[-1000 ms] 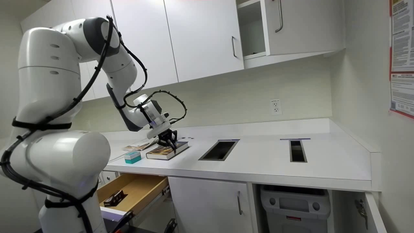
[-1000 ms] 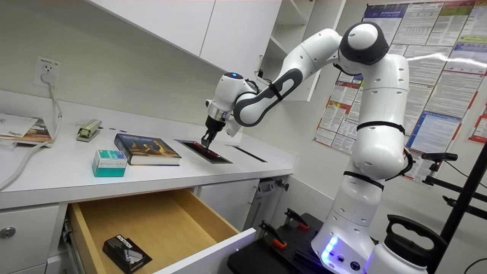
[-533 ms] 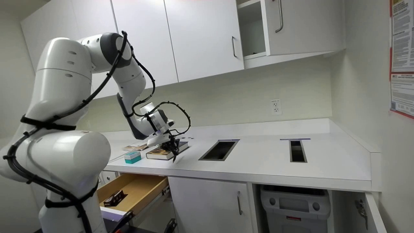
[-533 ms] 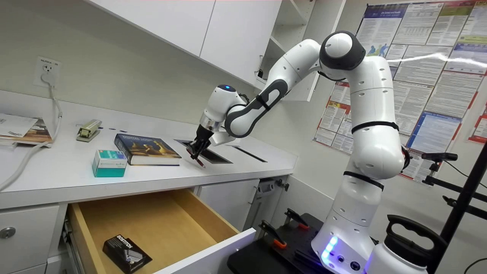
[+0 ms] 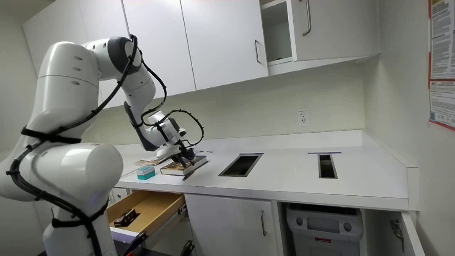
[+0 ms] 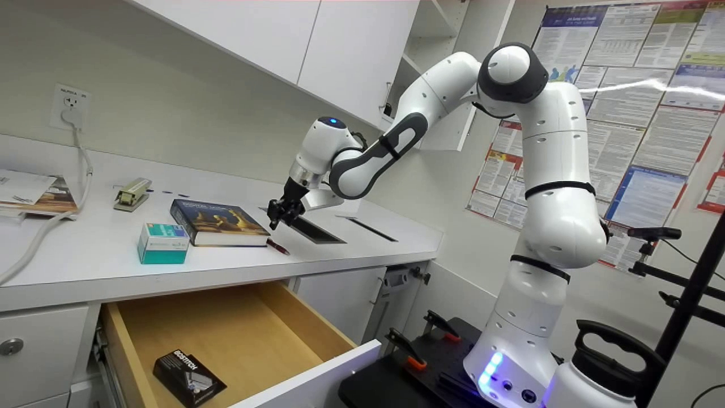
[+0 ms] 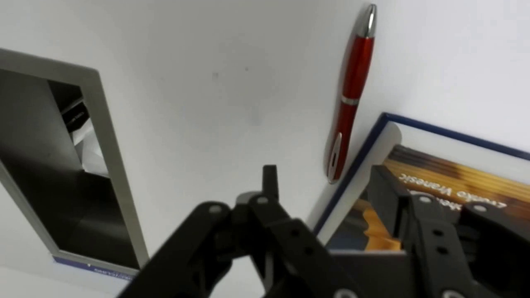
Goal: Take the pen and the box out of the drawer and put them on the counter then close the drawer
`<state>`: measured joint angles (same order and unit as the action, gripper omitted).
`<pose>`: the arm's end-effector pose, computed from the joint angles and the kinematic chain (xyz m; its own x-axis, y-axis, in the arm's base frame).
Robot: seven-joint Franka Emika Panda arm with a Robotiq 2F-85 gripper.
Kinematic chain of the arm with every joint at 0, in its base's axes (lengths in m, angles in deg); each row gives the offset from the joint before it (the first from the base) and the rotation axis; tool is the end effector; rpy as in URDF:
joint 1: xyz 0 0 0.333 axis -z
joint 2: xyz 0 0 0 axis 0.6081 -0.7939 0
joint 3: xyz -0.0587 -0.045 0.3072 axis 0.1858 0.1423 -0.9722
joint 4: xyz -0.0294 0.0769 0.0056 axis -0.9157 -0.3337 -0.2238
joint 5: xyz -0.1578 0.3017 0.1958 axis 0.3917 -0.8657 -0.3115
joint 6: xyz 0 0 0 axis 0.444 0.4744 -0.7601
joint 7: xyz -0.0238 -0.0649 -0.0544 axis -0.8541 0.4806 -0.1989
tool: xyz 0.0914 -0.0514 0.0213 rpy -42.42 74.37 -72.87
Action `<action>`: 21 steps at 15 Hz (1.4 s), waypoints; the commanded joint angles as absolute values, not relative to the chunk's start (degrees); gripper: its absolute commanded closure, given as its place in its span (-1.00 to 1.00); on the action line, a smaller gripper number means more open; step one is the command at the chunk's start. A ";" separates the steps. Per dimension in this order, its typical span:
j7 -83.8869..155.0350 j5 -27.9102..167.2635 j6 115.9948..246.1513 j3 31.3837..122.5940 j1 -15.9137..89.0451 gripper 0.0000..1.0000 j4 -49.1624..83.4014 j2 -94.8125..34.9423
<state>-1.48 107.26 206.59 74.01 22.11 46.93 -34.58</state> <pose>0.5660 0.1761 0.2555 0.9090 0.1858 0.3730 0.1197 -0.9738 0.1933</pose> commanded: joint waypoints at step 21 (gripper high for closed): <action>25.06 69.64 185.40 53.21 16.89 -1.00 63.74 -11.13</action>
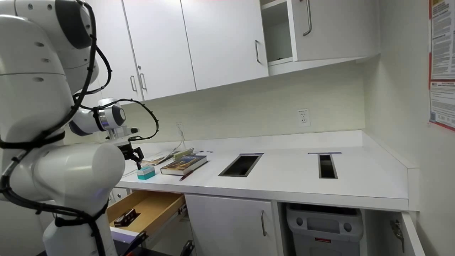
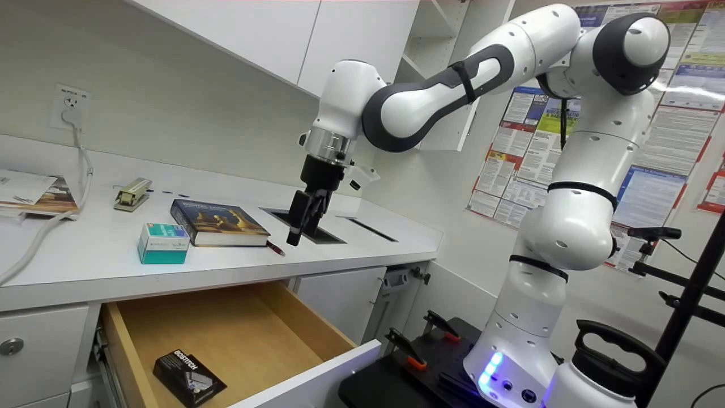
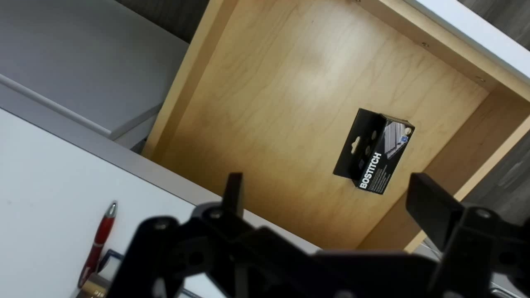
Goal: Take the pen and the box out of the drawer and put them on the counter then close the drawer
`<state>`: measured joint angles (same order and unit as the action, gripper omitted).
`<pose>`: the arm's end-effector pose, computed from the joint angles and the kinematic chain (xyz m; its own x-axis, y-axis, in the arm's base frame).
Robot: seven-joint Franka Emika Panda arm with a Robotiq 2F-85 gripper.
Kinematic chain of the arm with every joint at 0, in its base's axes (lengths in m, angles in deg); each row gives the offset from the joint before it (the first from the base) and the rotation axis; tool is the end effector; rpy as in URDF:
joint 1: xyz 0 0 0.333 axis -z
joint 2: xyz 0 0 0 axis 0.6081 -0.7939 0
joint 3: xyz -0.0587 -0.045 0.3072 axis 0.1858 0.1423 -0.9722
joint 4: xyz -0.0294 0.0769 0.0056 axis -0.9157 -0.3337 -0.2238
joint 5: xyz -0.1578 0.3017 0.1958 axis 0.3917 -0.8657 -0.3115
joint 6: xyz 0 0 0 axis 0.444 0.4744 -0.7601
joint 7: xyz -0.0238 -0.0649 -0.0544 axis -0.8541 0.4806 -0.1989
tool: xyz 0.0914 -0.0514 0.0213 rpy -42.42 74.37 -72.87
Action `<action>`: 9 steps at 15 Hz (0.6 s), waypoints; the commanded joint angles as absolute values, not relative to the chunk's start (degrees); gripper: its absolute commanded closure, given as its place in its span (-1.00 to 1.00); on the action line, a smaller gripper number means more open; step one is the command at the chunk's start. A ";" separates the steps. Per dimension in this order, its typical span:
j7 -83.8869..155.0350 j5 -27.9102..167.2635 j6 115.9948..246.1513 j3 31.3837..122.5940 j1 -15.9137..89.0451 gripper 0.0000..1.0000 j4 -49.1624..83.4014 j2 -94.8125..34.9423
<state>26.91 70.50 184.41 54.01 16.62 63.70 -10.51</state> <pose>0.3713 0.3089 0.3282 0.8705 0.4904 0.0416 0.4881 -0.8711 0.0542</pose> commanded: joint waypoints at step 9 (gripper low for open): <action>8.10 74.97 210.84 51.01 13.36 -1.00 70.46 -22.28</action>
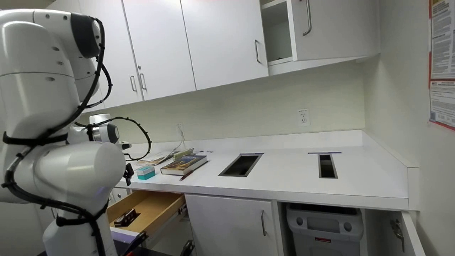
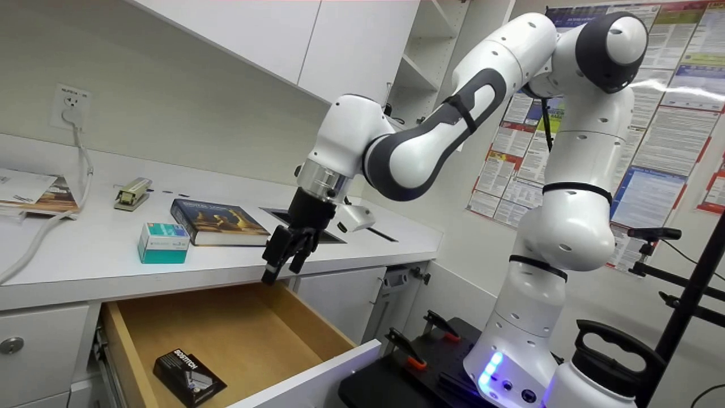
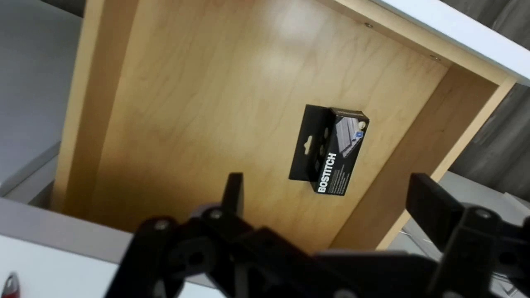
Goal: Take the pen and the box out of the drawer and put them on the counter then close the drawer
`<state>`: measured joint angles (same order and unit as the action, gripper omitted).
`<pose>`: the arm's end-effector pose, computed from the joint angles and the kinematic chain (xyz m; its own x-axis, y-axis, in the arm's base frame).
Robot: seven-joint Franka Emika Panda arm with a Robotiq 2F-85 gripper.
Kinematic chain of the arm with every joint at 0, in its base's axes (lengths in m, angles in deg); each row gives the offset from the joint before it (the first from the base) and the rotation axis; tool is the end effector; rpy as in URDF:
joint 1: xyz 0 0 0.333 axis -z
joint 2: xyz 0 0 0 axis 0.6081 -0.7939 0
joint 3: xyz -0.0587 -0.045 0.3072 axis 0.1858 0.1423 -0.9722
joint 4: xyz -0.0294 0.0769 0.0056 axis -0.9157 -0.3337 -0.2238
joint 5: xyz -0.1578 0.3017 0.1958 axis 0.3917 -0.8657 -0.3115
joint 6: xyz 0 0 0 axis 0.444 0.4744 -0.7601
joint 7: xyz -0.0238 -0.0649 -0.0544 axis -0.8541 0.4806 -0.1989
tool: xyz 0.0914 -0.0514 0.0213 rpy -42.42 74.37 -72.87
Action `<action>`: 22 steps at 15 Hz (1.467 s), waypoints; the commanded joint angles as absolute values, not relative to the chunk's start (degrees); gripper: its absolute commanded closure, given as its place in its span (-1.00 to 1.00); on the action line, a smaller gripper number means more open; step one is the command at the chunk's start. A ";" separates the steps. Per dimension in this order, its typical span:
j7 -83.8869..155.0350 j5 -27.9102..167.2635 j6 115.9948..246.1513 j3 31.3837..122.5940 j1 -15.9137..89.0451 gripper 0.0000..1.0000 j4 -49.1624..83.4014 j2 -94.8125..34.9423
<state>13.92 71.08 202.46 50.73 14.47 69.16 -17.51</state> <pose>0.3323 0.3415 0.2659 0.9161 0.3801 0.1276 0.3885 -0.9202 -0.0480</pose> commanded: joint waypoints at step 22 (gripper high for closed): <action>-3.81 79.19 209.04 73.16 -11.17 -1.00 41.86 -54.57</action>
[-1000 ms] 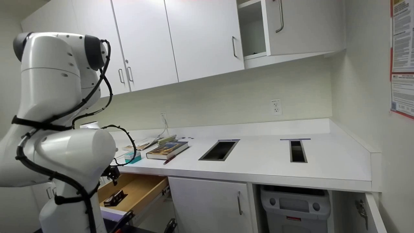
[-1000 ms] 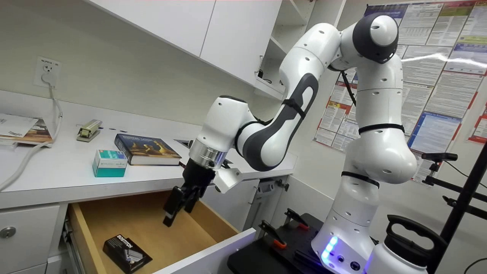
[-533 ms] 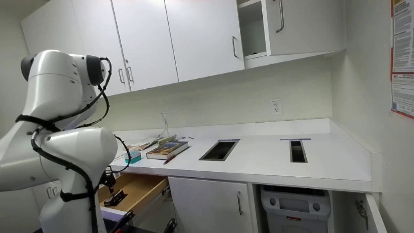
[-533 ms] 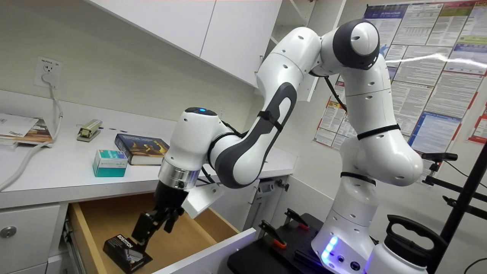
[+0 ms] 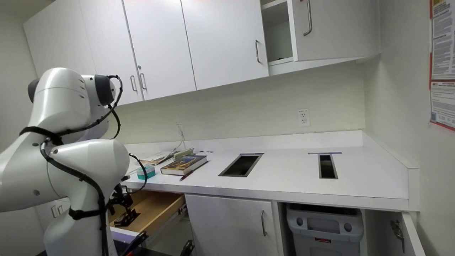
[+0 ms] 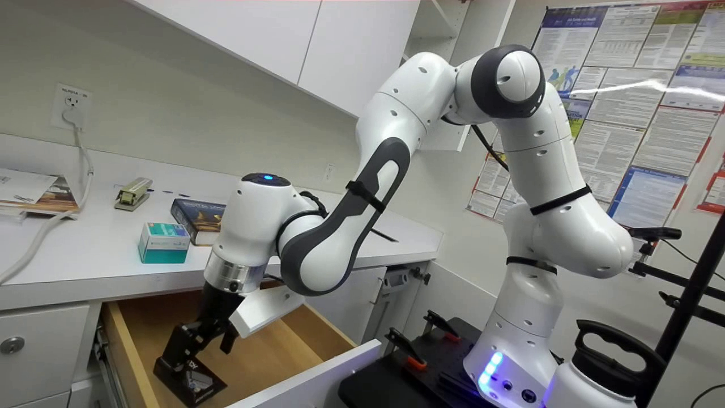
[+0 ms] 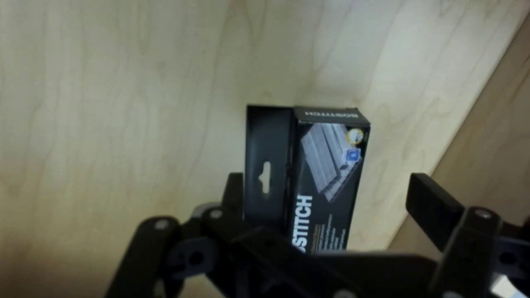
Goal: Take the pen and the box out of the drawer and put them on the counter then close the drawer
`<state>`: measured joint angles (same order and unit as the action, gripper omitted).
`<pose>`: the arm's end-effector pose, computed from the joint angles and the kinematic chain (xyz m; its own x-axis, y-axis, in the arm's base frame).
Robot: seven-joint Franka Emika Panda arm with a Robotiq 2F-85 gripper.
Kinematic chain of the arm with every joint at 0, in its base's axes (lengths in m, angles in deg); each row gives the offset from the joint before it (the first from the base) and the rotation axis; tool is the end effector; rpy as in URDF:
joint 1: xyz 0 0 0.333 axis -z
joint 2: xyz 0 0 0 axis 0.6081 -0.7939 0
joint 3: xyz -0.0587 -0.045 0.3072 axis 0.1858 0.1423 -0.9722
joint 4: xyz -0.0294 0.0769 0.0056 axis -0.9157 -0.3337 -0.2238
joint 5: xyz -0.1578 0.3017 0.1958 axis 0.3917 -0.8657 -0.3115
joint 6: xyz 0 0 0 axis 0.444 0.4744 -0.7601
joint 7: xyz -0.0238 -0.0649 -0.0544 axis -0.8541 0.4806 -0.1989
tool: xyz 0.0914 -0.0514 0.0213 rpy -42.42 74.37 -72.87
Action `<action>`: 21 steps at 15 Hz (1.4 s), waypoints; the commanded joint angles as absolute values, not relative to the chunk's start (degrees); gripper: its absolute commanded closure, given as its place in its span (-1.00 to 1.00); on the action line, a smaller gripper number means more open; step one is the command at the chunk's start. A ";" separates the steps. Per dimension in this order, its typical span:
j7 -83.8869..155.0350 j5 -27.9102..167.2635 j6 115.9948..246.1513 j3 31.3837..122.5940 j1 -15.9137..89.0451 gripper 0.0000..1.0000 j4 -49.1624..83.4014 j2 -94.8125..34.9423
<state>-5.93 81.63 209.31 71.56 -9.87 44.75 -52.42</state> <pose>0.3653 0.4384 0.0969 0.9547 0.2816 0.0962 0.2820 -0.9594 0.0101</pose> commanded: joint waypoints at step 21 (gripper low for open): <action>2.18 74.93 207.56 75.08 -12.44 0.67 40.06 -55.50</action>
